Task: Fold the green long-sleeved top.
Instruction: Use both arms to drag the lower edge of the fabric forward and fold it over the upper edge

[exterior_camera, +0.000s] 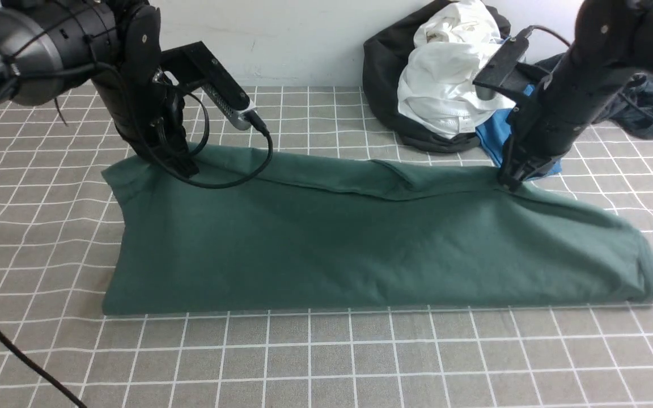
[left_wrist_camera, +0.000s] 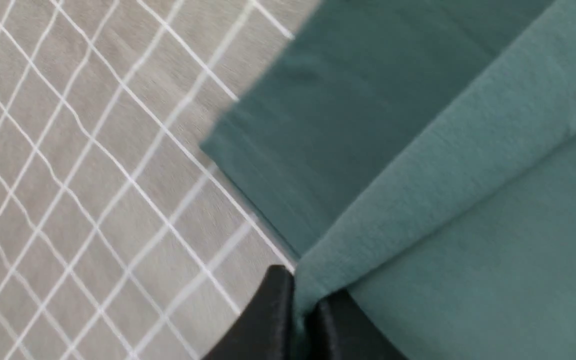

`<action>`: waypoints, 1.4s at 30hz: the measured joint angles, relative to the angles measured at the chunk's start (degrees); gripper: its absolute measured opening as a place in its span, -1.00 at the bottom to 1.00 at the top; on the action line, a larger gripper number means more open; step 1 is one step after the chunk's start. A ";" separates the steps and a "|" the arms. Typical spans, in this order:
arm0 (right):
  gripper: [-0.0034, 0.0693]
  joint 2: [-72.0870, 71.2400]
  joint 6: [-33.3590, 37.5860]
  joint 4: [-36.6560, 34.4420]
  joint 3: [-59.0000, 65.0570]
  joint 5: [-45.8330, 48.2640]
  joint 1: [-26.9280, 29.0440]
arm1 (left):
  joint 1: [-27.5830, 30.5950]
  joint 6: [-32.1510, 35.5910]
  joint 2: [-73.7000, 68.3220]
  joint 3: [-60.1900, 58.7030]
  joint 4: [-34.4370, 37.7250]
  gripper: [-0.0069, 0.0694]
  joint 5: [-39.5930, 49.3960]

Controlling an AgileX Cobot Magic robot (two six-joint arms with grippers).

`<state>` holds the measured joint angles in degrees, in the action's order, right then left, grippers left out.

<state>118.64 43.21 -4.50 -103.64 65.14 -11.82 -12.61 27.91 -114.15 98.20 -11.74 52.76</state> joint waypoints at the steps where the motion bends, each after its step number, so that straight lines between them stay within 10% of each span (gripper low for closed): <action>1: -0.88 1.79 -0.59 0.00 -1.45 -0.26 0.06 | 0.52 0.00 -1.47 1.13 0.17 -0.78 -0.81; 12: -0.64 12.22 -8.78 0.17 -6.28 -9.85 0.68 | 3.10 0.00 -13.74 6.36 0.61 -0.36 -7.93; 23: 0.19 9.20 -19.78 -3.48 -6.52 -11.59 0.25 | 4.85 -14.39 -14.56 12.91 -0.19 0.46 -2.73; 34: -0.29 16.10 -14.26 -11.05 -6.85 -9.00 -10.55 | 3.17 -16.17 -14.51 16.61 5.68 -0.21 8.05; 42: -0.43 17.68 -32.41 -2.71 -7.00 -24.51 -9.84 | 3.17 -11.06 -14.51 16.61 9.47 -0.81 11.49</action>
<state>136.33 10.80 -7.21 -110.63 40.63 -21.66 -9.44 16.85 -128.66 114.81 -2.27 64.24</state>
